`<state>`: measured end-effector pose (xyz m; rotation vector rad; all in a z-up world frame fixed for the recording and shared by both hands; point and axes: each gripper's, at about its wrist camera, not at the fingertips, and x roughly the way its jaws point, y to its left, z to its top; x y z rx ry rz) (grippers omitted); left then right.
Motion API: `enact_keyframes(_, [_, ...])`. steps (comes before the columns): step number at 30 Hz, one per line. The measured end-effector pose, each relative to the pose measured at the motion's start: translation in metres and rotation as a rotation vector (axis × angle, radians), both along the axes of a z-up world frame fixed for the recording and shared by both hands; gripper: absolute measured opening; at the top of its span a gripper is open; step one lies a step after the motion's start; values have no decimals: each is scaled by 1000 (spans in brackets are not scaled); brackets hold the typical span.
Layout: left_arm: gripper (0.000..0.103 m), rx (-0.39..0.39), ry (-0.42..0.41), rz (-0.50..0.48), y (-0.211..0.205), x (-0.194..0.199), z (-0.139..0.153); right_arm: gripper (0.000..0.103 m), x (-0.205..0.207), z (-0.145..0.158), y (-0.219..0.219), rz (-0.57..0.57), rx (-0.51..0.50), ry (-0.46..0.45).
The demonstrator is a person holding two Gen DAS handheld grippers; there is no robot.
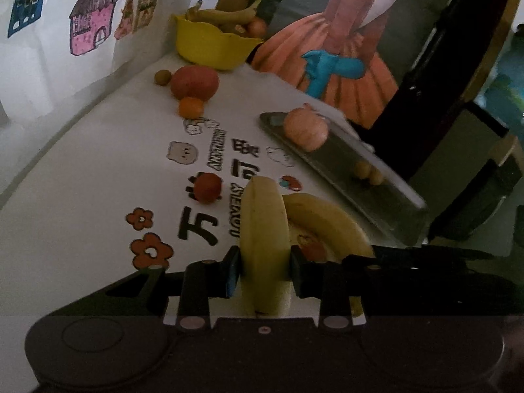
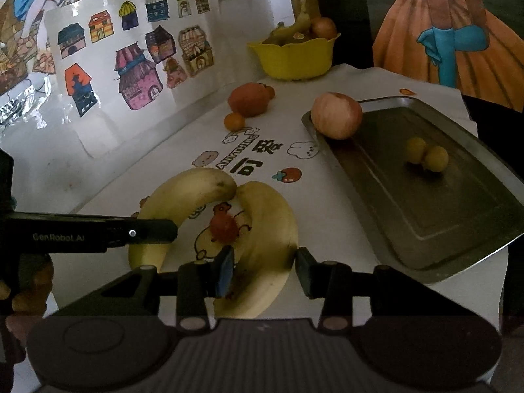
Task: Organize fruits
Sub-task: 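Grasp the second banana with the right tool while the left tool holds its banana, then carry both bananas onto the metal tray beside the apple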
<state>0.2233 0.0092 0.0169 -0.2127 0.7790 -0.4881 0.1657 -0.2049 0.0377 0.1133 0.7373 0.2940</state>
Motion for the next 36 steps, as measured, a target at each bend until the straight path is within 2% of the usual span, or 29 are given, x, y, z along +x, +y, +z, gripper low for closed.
enact_keyframes(2, [35, 43, 4, 14, -4, 6, -2, 47, 2, -2, 1, -6, -5, -10])
enact_keyframes(10, [35, 89, -11, 43, -14, 27, 0, 48, 18, -11, 10, -23, -47, -36])
enact_keyframes(18, [39, 198, -63, 37, -29, 34, 0, 49, 21, -16, 22, -6, -145, -92])
enact_keyframes(23, [41, 261, -103, 41, -39, 32, -1, 49, 18, -18, 21, -2, -148, -112])
enact_keyframes(25, [40, 280, -118, 39, -41, 30, -2, 43, 17, -18, 22, 6, -145, -120])
enact_keyframes(30, [39, 253, -95, 58, -40, 27, 1, 40, 14, -18, 20, 7, -129, -137])
enact_keyframes(34, [39, 103, -18, 72, -31, 29, 3, 39, 13, -19, 8, 0, -63, -126])
enact_keyframes(36, [39, 60, -1, 81, -30, 30, 2, 39, 12, -19, 0, -13, -25, -124])
